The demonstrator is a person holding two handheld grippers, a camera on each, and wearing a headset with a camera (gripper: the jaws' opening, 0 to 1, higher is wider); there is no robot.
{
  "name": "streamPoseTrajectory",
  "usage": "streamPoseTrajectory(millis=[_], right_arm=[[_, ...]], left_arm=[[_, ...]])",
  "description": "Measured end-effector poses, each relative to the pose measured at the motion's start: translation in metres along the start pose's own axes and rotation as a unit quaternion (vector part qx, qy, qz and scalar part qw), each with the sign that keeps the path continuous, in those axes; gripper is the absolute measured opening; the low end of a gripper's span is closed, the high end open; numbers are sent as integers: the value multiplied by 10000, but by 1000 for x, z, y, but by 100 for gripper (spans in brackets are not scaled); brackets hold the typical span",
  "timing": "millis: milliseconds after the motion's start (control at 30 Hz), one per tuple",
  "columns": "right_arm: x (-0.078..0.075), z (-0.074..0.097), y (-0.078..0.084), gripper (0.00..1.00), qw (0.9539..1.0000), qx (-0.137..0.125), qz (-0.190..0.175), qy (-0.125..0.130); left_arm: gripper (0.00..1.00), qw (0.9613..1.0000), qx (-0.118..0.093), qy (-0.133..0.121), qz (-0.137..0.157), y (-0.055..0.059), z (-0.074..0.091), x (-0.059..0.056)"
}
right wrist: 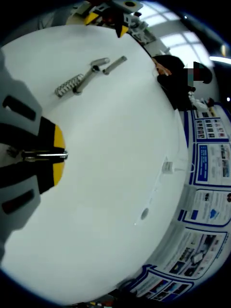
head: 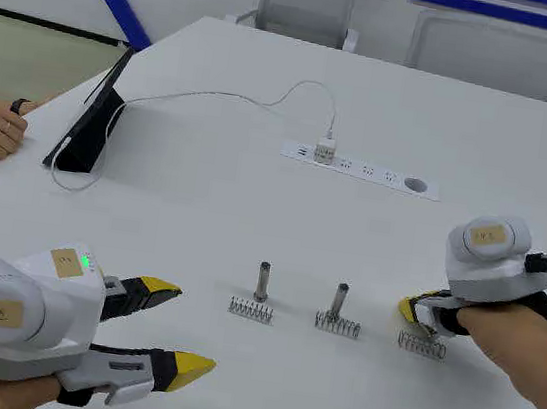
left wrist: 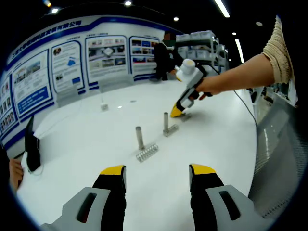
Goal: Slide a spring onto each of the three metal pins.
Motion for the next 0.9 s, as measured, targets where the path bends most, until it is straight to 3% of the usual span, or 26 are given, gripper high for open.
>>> streamPoseTrajectory(millis=[200,533,900], right_arm=[[-1,-1,0,9,9999,29,-103,6],[2,24,-10,9,9989,-385,-236,-111],[5,45,-1,9,9969,-671,-400,-101]], left_arm=[[53,10000,-12,-18,-2,-1,1,1],[53,10000,-36,-19,-18,-3,0,-1],[53,9999,-99,30,-88,-10,-2,-6]])
Point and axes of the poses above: the centre of the closed fingertips' face, and the gripper's own axes: z roughly backward along the fingers, x roughly to its left, y roughly out of its underside, the point moved 5 cm from there along z, roughly backward along the fingers, and after that the axes turned 1 degree about y, right-handed, at the moved point
